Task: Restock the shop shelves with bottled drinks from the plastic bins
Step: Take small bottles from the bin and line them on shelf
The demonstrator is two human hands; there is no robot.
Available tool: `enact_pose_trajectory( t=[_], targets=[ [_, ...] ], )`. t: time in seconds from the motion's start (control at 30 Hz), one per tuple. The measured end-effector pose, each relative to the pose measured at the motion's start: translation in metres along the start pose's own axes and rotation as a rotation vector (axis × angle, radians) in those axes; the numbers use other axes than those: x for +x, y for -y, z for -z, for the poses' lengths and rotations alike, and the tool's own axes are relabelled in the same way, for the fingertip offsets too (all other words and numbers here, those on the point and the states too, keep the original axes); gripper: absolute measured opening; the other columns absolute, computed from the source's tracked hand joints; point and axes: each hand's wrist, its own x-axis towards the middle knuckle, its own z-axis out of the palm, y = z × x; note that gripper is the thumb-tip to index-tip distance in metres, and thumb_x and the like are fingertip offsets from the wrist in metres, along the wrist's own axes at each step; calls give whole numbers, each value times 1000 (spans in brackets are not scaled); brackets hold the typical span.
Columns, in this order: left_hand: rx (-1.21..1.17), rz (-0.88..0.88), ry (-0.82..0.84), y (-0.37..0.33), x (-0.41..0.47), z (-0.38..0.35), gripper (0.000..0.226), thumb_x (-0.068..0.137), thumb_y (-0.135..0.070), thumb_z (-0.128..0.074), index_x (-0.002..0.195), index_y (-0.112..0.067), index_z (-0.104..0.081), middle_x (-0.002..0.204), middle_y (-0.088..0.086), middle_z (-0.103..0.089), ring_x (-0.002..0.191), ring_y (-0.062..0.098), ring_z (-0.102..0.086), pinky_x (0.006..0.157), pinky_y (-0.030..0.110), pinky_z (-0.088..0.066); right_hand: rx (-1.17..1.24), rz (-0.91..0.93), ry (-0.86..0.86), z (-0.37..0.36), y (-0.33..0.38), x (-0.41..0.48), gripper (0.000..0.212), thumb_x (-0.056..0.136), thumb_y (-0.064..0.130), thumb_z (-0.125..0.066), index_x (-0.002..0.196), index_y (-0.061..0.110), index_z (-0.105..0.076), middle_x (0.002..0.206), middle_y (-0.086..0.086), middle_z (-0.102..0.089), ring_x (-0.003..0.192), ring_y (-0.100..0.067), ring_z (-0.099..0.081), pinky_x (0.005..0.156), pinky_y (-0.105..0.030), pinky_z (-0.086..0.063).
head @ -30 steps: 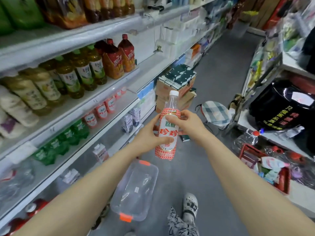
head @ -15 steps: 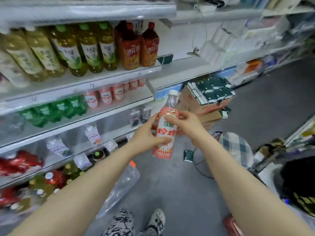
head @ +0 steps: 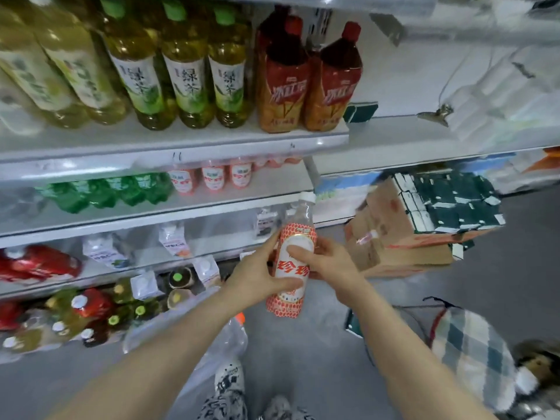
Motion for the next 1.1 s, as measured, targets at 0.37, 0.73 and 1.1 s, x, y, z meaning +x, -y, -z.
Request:
enact_pose_trajectory(
  t=[0.37,0.73,1.1],
  targets=[
    [-150,43,-144,103,125,5,87,71,-34,-87,132,-58,-30,110,-25,-65,99,2,-66,86,30,-58,23,-46,147,-12,-40,166,37,82,23,-81,113,22,-61,102,2,-75,83,-10,-75,61,-21,-56],
    [-257,-75,-327,134,241,19,63,85,-9,-74,135,-34,-45,130,-14,-57,121,7,-55,99,31,-51,16,202,147,-3,-31,311,38,83,11,-79,117,16,-61,106,-4,-75,86,-10,-75,63,-17,-55],
    [-194,-132,-341,121,298,42,83,92,-6,-64,151,-44,-19,110,-52,-43,111,-1,-57,99,19,-46,49,377,205,-10,0,368,49,83,-1,-76,124,19,-59,108,9,-71,94,-1,-68,64,-12,-52]
  ],
)
